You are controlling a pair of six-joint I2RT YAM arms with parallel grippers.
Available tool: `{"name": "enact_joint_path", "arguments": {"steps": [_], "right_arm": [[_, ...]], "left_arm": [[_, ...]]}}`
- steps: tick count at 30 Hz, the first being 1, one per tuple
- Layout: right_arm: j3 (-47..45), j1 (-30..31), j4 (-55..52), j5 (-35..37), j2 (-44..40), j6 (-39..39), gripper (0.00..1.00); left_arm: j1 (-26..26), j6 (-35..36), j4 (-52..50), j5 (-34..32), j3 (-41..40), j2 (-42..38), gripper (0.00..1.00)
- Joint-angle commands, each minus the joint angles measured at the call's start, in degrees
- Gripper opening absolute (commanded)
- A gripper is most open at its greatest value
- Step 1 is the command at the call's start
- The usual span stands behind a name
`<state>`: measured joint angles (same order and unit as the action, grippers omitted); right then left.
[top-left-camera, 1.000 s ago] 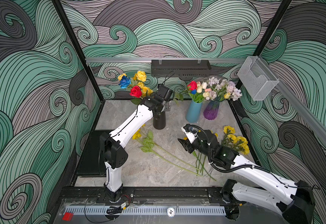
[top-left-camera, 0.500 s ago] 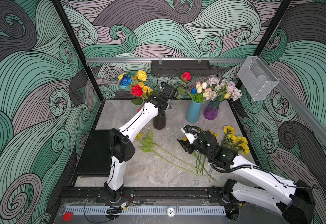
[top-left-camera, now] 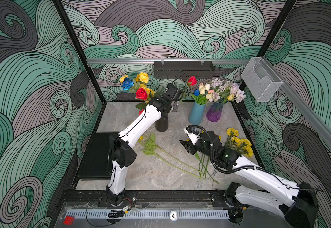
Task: Pick out yellow flowers from the vase
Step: Pick up the flower from the vase.
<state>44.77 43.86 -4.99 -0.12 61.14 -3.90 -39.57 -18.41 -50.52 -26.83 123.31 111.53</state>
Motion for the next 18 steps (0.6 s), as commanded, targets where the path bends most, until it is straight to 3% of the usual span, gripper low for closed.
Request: {"name": "enact_joint_path", "arguments": {"steps": [1,9,14,18], "right_arm": [[5.13,-1.17,0.99,-5.81,2.34,-0.76,0.56],[18.64,-3.49,-2.31,-13.34,12.83,-1.67,0.50],[21.66,-3.60,-2.19,-14.35,15.17,-1.41,0.51],[22.68,-3.60,-2.73,-14.46,16.11,-1.41,0.51]], "left_arm": [[-0.06,1.44,1.77,3.33,-2.70,-7.03,0.81],[-0.06,1.60,6.70,7.98,-14.07,-18.86,0.80],[-0.04,1.69,11.40,10.69,-23.15,-28.34,0.80],[0.52,2.49,12.37,9.12,-27.49,-35.91,0.80]]}}
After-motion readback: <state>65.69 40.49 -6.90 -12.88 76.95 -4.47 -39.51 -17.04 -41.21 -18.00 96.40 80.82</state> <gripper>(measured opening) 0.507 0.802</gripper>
